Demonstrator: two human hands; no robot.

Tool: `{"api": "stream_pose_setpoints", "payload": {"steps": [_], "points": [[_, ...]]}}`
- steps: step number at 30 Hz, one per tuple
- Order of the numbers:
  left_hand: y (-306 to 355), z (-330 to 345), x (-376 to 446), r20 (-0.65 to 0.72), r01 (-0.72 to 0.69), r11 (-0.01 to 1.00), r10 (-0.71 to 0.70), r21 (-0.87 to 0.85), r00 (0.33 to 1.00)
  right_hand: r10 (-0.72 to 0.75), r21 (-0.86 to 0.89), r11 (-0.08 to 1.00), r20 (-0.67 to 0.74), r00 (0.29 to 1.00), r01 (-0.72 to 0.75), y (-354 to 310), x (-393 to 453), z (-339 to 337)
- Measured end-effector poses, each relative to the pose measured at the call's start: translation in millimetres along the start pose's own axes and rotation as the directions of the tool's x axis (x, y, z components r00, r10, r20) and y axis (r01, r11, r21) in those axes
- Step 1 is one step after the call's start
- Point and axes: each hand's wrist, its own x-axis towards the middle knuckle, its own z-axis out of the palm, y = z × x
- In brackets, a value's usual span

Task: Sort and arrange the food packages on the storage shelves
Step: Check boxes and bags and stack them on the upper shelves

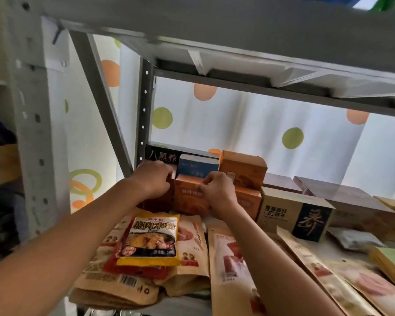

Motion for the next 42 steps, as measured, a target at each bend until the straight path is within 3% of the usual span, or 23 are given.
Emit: {"api": "stream_pose_setpoints", "payload": {"steps": [8,11,15,18,25,34,42], "points": [[11.6,1.8,6.5,0.057,-0.019,0.964,0.004,0.264,0.998,-0.015,-0.001,1.0,0.184,0.983,0.016,8.0,10.8,-6.5],[18.6,4.4,9.2,0.056,0.008,0.959,-0.025,0.283,0.998,-0.099,-0.068,0.991,0.157,0.983,0.111,12.7,9.5,-18.6],[21.7,5.1,11.6,0.05,0.022,0.964,-0.037,0.266,0.998,-0.215,-0.142,0.966,0.015,0.977,0.215,17.6,11.0,-44.2],[18.1,6.3,11.2,0.054,0.015,0.964,-0.031,0.267,0.998,-0.256,-0.231,0.939,0.029,0.966,0.255,29.0,13.4,-59.9],[14.3,10.3,5.7,0.036,0.007,0.971,-0.016,0.24,0.999,0.007,-0.31,0.949,0.216,0.976,0.062,57.4,11.0,-67.4],[7.0,9.5,-7.7,0.059,0.044,0.997,-0.048,0.068,0.997,-0.054,-0.353,0.933,0.061,0.997,0.072,49.2,-3.5,-68.0],[6.4,10.0,-11.5,0.144,-0.008,0.994,-0.009,0.112,0.99,-0.161,-0.363,0.923,-0.065,0.985,0.127,30.3,-16.8,-85.6]]}}
